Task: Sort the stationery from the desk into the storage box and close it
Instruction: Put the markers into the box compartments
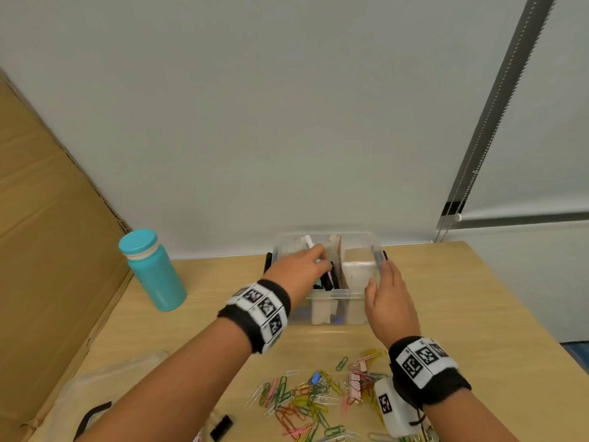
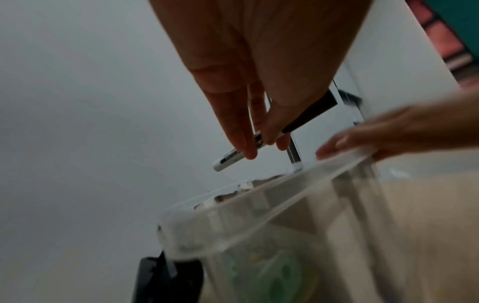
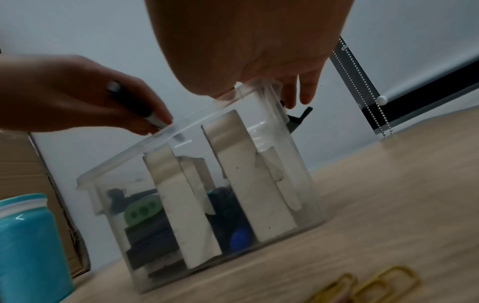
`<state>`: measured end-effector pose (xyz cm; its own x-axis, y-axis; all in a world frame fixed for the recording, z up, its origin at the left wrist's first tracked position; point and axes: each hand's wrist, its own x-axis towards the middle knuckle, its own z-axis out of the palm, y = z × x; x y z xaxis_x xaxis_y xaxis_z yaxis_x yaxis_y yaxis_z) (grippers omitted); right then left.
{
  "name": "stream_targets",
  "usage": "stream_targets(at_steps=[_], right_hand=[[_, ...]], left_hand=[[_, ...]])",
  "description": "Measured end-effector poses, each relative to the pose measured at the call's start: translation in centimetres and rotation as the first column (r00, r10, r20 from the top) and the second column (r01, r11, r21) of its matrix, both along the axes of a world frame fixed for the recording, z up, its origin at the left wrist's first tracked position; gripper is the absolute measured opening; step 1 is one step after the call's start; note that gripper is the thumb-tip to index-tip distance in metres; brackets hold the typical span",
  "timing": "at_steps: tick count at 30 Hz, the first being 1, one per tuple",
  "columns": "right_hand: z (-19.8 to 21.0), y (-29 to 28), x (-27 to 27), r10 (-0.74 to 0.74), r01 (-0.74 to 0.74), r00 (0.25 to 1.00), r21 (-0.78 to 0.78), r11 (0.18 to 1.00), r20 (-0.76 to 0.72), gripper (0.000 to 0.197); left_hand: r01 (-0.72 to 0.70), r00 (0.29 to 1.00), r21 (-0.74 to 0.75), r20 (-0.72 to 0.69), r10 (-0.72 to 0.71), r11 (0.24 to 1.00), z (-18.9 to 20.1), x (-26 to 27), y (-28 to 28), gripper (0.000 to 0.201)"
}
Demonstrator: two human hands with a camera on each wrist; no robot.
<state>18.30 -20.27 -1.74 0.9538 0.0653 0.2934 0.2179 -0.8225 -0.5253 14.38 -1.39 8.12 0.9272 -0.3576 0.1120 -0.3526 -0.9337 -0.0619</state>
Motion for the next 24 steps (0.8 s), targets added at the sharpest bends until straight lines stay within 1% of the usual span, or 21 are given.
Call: stream_targets(at_steps=[3,6,8,9,10,12,14,16,19,21,22,24], right_hand=[[0.2,0.4,-0.2,-0.021,0.021,1.000,0.022,1.000,-0.003,0.054],[0.3,0.4,-0.2,-0.025,0.026,1.000,0.012,1.000,-0.008,0.054],[0.3,0.4,-0.2,-0.024,0.024,1.000,0.011,1.000,-0.014,0.054],[0.3,0.4,-0.3,-0.024,0.024,1.000,0.009,1.000,-0.014,0.054],[0.2,0.3,-0.3,-0.025,0.025,1.000,0.008,1.000,-0.014,0.054],[0.2,0.3,-0.3,-0.026,0.026,1.000,0.013,1.000,-0.012,0.054],[0.2,0.4,-0.3,-0.029,0.029,0.999,0.013,0.999,-0.012,0.054],[0.2,0.4,-0.3,-0.031,0.031,0.999,0.009,0.999,-0.008,0.054],[0.3,0.5,-0.2,-0.036,0.036,0.999,0.011,0.999,-0.006,0.053],[0.3,0.5,-0.3,-0.043,0.043,0.999,0.011,0.999,-0.004,0.052],[0.5,0.5,-0.4,-0.052,0.052,0.999,-0.002,0.999,0.003,0.053],[1.1,1.0,-1.2,-0.075,0.077,0.996,-0.067,0.995,0.039,0.058]], left_hand=[[0.011,0.994,0.203,-0.108,0.011,0.979,0.0,2.8,-0.9,0.047],[0.026,0.970,0.305,-0.239,0.050,0.952,-0.5,4.9,-1.0,0.048],[0.038,0.952,0.326,-0.301,0.065,0.945,-0.9,5.7,-1.1,0.052],[0.021,0.946,0.292,-0.316,0.075,0.956,-1.1,5.9,-1.1,0.055],[-0.015,0.944,0.221,-0.320,0.087,0.975,-1.3,5.8,-1.1,0.055],[-0.097,0.947,0.011,-0.307,0.096,0.995,-1.4,4.9,-0.6,0.056],[-0.122,0.969,-0.166,-0.235,0.081,0.978,-1.4,3.1,0.0,0.063],[-0.113,0.988,-0.299,-0.135,0.075,0.948,-1.5,1.0,1.2,0.058],[-0.121,0.993,-0.426,-0.044,0.113,0.897,-1.6,-2.6,4.1,0.042],[-0.144,0.985,-0.486,0.012,0.171,0.862,-2.0,-5.1,6.5,0.036],[-0.172,0.976,-0.511,0.025,0.214,0.842,-2.3,-6.4,7.8,0.034],[-0.269,0.947,-0.542,0.003,0.322,0.796,-3.4,-9.3,10.0,0.030]])
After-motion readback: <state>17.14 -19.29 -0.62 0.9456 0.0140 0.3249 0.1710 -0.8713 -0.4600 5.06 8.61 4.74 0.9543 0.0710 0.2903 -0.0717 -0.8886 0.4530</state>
